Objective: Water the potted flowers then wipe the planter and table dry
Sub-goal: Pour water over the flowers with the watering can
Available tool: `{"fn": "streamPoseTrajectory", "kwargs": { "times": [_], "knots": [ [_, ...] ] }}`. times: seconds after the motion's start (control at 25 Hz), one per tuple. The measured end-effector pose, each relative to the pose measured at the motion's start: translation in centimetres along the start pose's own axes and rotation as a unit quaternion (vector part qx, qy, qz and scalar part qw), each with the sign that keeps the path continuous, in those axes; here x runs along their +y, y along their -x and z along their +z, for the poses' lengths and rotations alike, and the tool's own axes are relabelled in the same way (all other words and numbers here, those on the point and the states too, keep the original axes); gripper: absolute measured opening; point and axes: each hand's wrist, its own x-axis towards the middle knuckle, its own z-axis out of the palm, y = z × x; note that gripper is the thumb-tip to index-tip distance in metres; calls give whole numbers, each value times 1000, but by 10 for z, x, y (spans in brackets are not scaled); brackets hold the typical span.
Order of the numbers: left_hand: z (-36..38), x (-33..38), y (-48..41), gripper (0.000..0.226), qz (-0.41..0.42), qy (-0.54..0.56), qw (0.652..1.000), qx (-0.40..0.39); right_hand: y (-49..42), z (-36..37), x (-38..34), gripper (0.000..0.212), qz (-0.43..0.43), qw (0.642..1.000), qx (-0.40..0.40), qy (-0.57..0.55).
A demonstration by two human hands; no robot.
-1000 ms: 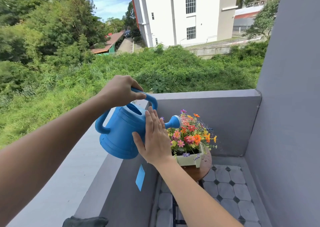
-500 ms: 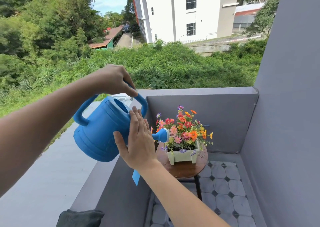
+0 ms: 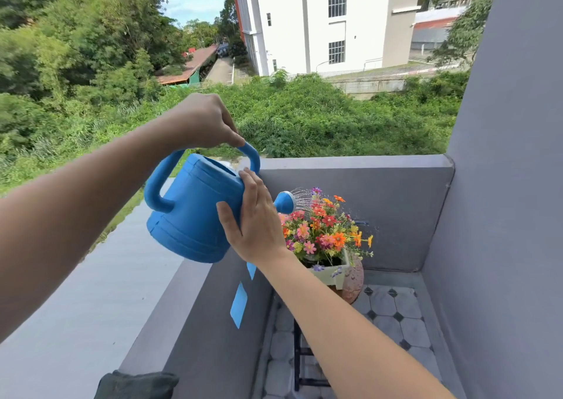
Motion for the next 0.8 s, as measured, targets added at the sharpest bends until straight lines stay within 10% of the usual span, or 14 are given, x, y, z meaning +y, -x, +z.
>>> {"fn": "streamPoseTrajectory", "kwargs": {
  "times": [0.8],
  "knots": [
    [-6, 0, -2, 32, -15, 15, 999, -36, -5, -2, 3, 77, -45, 995, 30, 83]
  ]
}}
